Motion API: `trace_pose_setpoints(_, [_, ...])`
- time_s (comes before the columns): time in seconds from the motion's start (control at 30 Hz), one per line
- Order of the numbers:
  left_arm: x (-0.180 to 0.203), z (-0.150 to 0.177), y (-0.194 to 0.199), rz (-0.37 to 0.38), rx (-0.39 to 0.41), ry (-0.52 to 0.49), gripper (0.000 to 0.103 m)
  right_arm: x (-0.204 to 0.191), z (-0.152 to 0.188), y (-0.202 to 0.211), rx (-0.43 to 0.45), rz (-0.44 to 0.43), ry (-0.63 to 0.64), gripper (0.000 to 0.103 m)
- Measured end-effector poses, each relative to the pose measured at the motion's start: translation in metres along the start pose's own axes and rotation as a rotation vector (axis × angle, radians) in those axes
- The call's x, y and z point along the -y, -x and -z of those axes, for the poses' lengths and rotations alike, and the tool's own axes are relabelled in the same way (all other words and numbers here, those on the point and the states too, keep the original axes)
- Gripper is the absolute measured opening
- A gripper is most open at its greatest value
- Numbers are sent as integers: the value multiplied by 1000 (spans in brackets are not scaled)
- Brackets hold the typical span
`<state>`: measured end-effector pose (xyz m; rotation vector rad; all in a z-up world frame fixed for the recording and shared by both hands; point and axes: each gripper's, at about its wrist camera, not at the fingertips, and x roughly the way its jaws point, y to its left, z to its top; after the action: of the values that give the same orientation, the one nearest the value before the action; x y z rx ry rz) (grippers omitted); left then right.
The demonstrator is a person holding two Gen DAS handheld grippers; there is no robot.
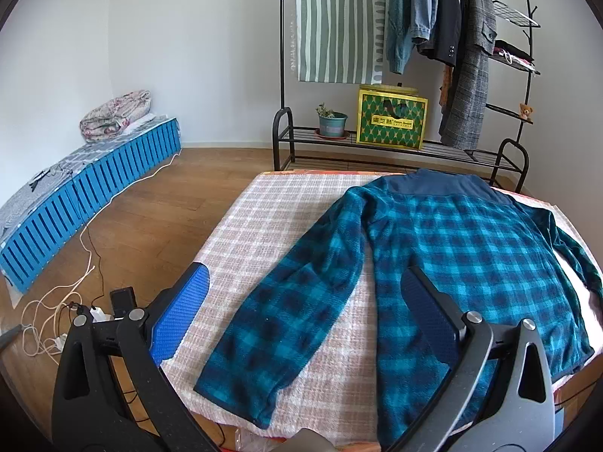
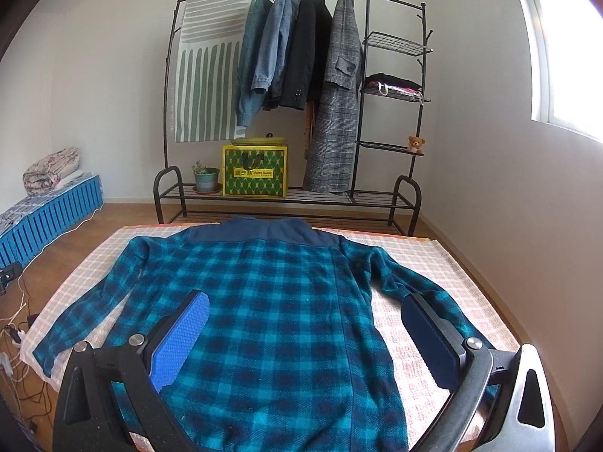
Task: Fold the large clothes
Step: 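Move the left gripper to the jacket's side edge and close on it, then lift the gripped side edge and fold it toward the jacket's center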
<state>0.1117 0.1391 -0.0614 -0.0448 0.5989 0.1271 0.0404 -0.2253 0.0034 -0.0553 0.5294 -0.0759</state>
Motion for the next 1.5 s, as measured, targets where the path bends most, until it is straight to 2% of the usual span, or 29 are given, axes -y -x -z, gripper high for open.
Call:
trace_pose_setpoints(0.07, [-19, 0, -23, 1, -6, 24, 102, -10, -3, -10, -5, -15, 14, 103])
trace_pose_setpoints(0.17, [-53, 0, -59, -23, -18, 90, 96, -24, -5, -28, -17, -69, 19, 103])
trace_pose_setpoints(0.37, [-103, 12, -155, 63, -238, 227, 79, -57, 2, -70, 3, -163, 60, 103])
trace_pose_setpoints(0.47, [-107, 23, -194, 113, -329, 261, 73, -73, 11, -91, -22, -181, 112, 99])
trace_pose_setpoints(0.53, [-105, 30, -216, 141, -378, 290, 73, -81, 18, -101, -54, -198, 142, 94])
trace_pose_setpoints(0.63, [-102, 38, -244, 168, -438, 328, 73, -84, 26, -112, -99, -216, 159, 92])
trace_pose_setpoints(0.87, [-89, 54, -285, 128, -541, 272, 73, -69, 31, -118, -142, -200, 150, 91])
trace_pose_setpoints(0.97, [-82, 52, -286, 95, -527, 222, 73, -60, 31, -120, -152, -184, 140, 91])
trace_pose_setpoints(1.03, [-77, 53, -286, 70, -518, 191, 62, -55, 29, -121, -159, -178, 131, 91])
trace_pose_setpoints(1.07, [-75, 53, -285, 64, -507, 177, 48, -54, 28, -121, -163, -179, 127, 91])
trace_pose_setpoints(1.1, [-73, 52, -284, 82, -500, 176, 27, -54, 26, -122, -166, -179, 125, 91])
trace_pose_setpoints(1.17, [-73, 50, -283, 130, -509, 208, 4, -54, 23, -122, -169, -175, 127, 91])
trace_pose_setpoints(1.27, [-74, 44, -277, 157, -481, 250, 1, -53, 20, -123, -174, -185, 123, 91])
trace_pose_setpoints(1.37, [-77, 28, -260, 226, -423, 321, 1, -56, 14, -123, -199, -228, 114, 90])
trace_pose_setpoints(1.43, [-76, 13, -243, 265, -373, 339, 1, -60, 9, -127, -232, -271, 111, 83])
trace_pose_setpoints(1.5, [-71, -4, -223, 306, -316, 338, 1, -62, 3, -137, -277, -324, 82, 80])
